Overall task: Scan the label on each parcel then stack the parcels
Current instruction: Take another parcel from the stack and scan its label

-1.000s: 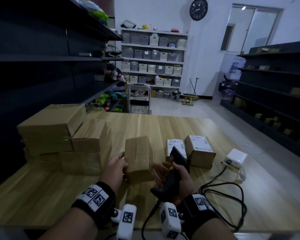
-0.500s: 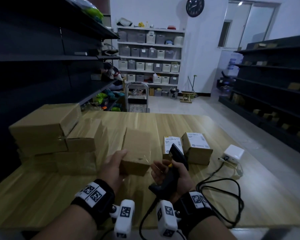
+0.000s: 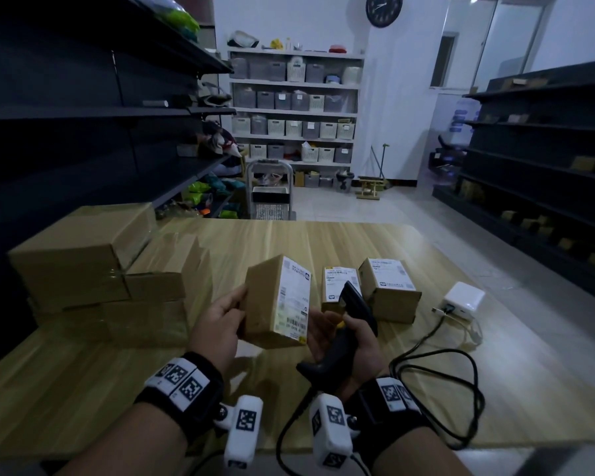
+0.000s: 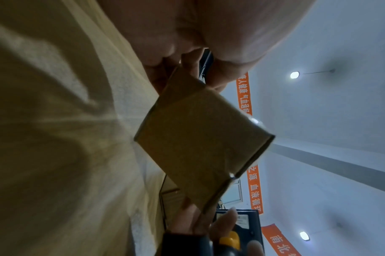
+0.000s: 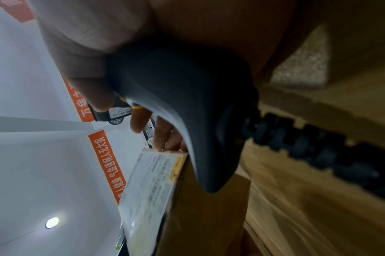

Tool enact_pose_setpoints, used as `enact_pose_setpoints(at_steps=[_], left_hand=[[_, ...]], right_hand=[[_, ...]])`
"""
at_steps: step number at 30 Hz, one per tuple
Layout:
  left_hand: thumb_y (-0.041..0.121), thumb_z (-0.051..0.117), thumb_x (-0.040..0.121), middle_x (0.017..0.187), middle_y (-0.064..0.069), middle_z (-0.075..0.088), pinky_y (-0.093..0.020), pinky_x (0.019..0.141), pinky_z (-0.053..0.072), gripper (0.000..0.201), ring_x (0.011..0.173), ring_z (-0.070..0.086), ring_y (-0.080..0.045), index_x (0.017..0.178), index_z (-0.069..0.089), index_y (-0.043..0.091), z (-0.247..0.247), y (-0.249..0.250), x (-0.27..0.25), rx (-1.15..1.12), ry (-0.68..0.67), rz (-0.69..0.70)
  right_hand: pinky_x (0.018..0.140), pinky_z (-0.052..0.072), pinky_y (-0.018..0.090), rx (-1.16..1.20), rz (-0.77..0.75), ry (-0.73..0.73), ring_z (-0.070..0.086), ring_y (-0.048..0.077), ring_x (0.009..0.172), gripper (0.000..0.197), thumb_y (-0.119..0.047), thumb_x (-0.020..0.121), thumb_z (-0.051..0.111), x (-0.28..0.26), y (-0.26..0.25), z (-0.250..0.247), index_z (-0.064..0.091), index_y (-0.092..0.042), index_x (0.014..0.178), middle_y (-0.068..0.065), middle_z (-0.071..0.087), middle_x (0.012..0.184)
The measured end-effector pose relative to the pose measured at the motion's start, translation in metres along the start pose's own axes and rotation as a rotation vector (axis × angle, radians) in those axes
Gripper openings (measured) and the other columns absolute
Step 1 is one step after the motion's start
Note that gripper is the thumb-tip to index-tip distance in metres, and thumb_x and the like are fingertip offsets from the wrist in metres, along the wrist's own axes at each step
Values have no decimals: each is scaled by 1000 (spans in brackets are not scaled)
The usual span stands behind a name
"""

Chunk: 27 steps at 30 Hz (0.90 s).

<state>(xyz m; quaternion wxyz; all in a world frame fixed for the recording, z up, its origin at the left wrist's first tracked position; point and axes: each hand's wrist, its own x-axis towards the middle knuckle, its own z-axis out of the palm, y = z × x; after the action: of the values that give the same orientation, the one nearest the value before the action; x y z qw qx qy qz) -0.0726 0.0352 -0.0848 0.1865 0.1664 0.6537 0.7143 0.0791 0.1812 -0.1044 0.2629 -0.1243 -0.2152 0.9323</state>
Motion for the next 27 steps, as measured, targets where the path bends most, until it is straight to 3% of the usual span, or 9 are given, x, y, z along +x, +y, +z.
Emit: enact_pose_setpoints(at_steps=[3, 5, 10, 14, 16, 18, 20, 23, 27], left_hand=[[29, 74, 104, 115, -6, 86, -45, 94, 66, 34, 104, 84, -26, 137, 74, 20, 0, -4, -3, -45, -45, -15], [43, 89, 86, 113, -3, 87, -49, 94, 67, 57, 101, 85, -24, 137, 70, 23, 1, -8, -5, -31, -86, -31], [26, 90, 90, 112, -3, 87, -59, 97, 66, 52, 100, 85, -29, 137, 66, 25, 1, -18, 3, -126, -43, -42], [17, 84, 96, 122, -14, 82, -55, 94, 66, 50, 108, 83, -36, 140, 61, 23, 1, -29, 10, -298, 2, -80], [15, 83, 96, 124, -19, 82, -50, 88, 64, 56, 112, 81, -39, 146, 59, 18, -1, -36, 16, -363, 14, -104], [12, 85, 93, 128, -23, 80, -53, 92, 62, 69, 115, 80, -44, 154, 53, 14, -4, -42, 22, -445, 1, -119], [6, 85, 87, 128, -24, 80, -62, 101, 61, 86, 116, 78, -47, 161, 45, 25, -6, -44, 24, -483, -29, -111], [0, 81, 78, 124, -16, 83, -72, 102, 58, 106, 116, 78, -48, 158, 40, 57, -9, -43, 19, -457, -95, -61], [-5, 79, 80, 127, -18, 82, -73, 100, 59, 103, 115, 79, -48, 155, 46, 58, -11, -44, 18, -452, -121, -50]], right_hand=[[72, 68, 46, 27, 5, -6, 82, 38, 93, 24, -21, 83, 64, -1, 0, 2, 72, 2, 84, 26, 78, 109], [74, 68, 47, 24, 1, -9, 81, 39, 94, 24, -21, 83, 64, 0, 1, 2, 70, 2, 88, 28, 78, 111], [90, 60, 48, -60, 6, 69, 78, 37, 94, 30, -28, 84, 67, 2, 0, -3, 67, -3, 101, 23, 78, 109], [77, 52, 41, -76, 23, 121, 62, 28, 71, 29, -30, 79, 71, 6, -1, -7, 66, -7, 96, 10, 64, 79], [69, 48, 38, -73, 40, 117, 55, 27, 66, 27, -29, 80, 70, 5, -1, -7, 64, -8, 96, 8, 57, 75], [68, 47, 37, -83, 46, 114, 55, 27, 66, 28, -30, 80, 70, 6, -1, -7, 63, -8, 96, 9, 57, 75], [73, 52, 40, -96, 45, 123, 63, 29, 75, 30, -31, 78, 70, 6, 0, -5, 64, -8, 97, 11, 66, 81], [84, 55, 46, -113, 51, 123, 69, 33, 89, 31, -33, 79, 68, 8, 2, -4, 63, -9, 99, 15, 74, 91], [92, 54, 51, -125, 62, 112, 73, 37, 96, 32, -33, 81, 65, 10, 3, -5, 61, -10, 101, 20, 78, 99]])
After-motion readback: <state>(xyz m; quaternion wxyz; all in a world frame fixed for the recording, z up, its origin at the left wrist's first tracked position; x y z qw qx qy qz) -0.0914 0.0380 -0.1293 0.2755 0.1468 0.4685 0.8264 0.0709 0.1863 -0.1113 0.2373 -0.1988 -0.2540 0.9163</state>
